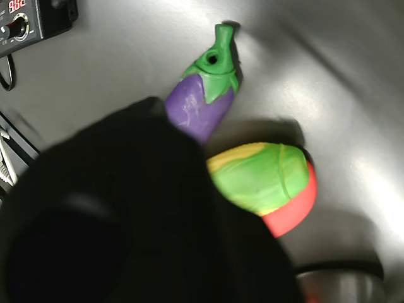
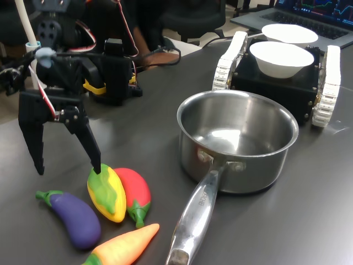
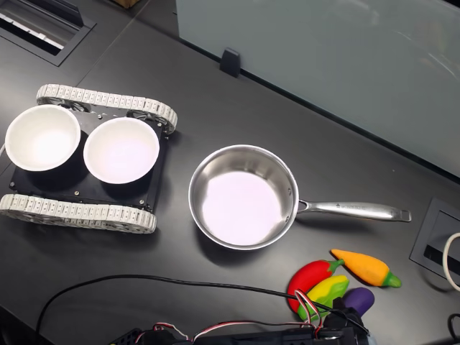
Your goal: Pick up the brinjal and place them in the pan
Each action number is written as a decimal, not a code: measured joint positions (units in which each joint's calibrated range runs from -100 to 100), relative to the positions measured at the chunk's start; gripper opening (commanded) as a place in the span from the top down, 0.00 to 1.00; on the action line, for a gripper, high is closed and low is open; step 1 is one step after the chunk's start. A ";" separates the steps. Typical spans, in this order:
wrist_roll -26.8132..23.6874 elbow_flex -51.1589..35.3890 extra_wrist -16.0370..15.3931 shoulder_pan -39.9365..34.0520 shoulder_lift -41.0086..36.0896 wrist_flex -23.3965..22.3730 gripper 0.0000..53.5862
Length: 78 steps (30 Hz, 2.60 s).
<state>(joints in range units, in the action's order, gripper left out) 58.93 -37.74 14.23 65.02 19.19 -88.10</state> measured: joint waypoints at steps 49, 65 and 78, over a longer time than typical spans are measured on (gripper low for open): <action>0.73 -5.70 0.28 -1.10 13.72 7.65 0.20; 1.86 -3.62 0.55 -1.65 12.46 7.39 0.21; 3.81 -3.71 0.55 -0.44 15.99 10.62 0.23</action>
<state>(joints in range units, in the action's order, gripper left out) 62.74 -41.45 14.78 64.58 35.19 -77.48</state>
